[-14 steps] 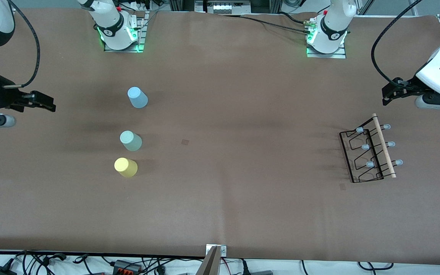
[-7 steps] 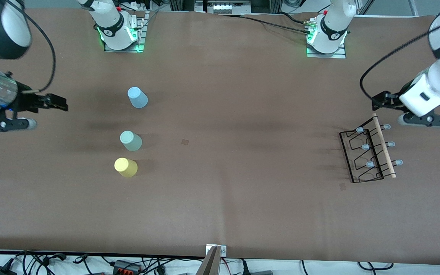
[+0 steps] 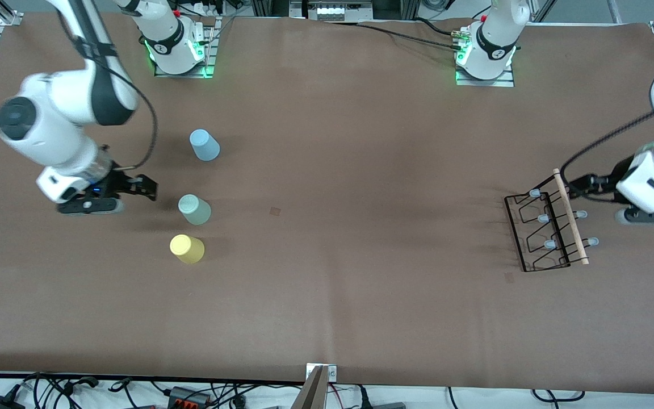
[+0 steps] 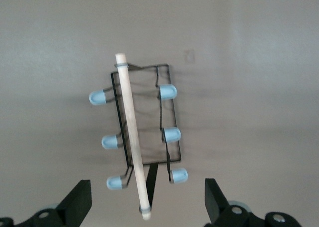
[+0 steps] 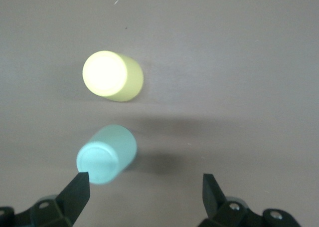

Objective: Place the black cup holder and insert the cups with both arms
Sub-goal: 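Reach the right gripper to the teal cup while the left gripper reaches the holder, then close the right gripper on the teal cup while the left gripper grasps the rod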

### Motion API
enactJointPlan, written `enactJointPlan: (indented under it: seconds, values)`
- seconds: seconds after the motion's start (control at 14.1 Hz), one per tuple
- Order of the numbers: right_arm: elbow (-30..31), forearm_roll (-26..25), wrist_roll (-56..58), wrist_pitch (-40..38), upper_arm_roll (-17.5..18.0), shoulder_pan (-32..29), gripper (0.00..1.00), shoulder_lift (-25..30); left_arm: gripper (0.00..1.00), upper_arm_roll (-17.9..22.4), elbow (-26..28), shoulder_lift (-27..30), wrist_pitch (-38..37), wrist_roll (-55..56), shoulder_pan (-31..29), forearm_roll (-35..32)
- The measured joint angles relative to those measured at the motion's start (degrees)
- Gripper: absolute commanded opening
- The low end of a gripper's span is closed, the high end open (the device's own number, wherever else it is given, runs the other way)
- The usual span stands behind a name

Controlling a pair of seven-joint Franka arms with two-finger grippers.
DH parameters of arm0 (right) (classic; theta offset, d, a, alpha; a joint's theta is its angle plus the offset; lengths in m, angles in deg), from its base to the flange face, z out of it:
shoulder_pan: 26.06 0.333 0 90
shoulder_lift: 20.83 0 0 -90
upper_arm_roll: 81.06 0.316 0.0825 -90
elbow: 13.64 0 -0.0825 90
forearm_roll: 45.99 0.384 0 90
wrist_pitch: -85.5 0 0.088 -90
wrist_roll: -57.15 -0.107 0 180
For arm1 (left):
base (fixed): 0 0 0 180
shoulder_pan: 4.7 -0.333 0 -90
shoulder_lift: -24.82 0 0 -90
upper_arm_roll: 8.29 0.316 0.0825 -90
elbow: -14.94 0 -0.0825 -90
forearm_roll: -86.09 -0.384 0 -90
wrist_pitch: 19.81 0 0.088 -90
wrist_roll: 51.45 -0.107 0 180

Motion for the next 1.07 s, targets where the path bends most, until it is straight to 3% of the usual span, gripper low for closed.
enactJointPlan:
  seconds: [0.28, 0.43, 0.57, 1.07]
  values:
    - [1.1, 0.0, -2.5, 7.7, 0.6, 2.7, 1.00, -3.9, 0.87, 0.1, 4.9, -3.0, 11.0, 0.0, -1.8, 0.0]
    - [1.0, 0.0, -3.8, 9.0, 0.6, 3.2, 1.00, -5.1, 0.78, 0.1, 8.3, -3.1, 15.1, 0.1, -2.1, 0.0]
    - [1.0, 0.0, -4.6, 9.1, 0.7, 4.0, 1.00, -5.7, 0.75, 0.1, 10.7, -3.0, 17.5, 0.2, -2.6, 0.0]
    - [1.2, 0.0, -5.0, 10.2, 0.7, 4.9, 1.00, -9.4, 0.37, 0.1, 18.4, -2.7, 26.9, 0.3, -3.8, 0.0]
